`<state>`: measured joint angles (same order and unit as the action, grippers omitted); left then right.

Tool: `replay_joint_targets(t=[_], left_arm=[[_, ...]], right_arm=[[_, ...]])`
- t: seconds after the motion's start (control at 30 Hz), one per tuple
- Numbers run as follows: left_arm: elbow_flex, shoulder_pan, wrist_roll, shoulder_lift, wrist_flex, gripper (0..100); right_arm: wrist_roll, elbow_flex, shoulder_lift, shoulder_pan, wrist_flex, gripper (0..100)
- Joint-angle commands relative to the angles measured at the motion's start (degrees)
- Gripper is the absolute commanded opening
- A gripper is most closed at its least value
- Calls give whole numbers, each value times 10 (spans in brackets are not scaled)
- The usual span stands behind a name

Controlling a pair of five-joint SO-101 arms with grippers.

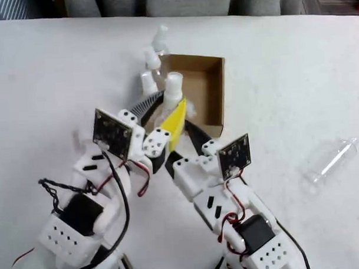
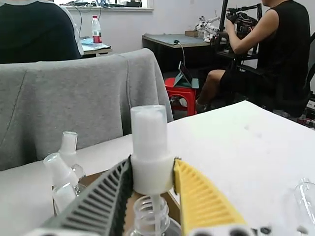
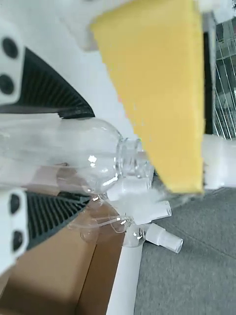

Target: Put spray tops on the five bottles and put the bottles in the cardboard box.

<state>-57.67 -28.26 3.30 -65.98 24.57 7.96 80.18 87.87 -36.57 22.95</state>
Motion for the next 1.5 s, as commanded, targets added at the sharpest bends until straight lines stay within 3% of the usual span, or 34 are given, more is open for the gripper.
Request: replay_joint_targets(t=[0.0, 0.13, 0.33, 0.43, 0.7, 0.9, 1.2, 1.47], left_arm=[[4, 9, -6, -13, -17, 20], [4, 8, -6, -16, -11, 46], [7, 10, -4, -17, 73, 277], [8, 10, -2, -18, 98, 333], [10, 26, -3, -22, 101, 339], [13, 74, -2, -127, 107, 339], [37, 63, -2, -260, 247, 339], [25, 63, 46, -265, 369, 339]], right_arm=[[2, -6, 6, -2, 2, 17], [2, -6, 6, 0, 2, 17], [2, -5, 6, 1, 2, 17], [2, -5, 5, 1, 2, 17], [2, -5, 5, 3, 5, 17], [2, -5, 5, 26, 1, 17], [-23, -5, -11, 62, -48, 17], [-23, -56, -246, 158, -235, 17]])
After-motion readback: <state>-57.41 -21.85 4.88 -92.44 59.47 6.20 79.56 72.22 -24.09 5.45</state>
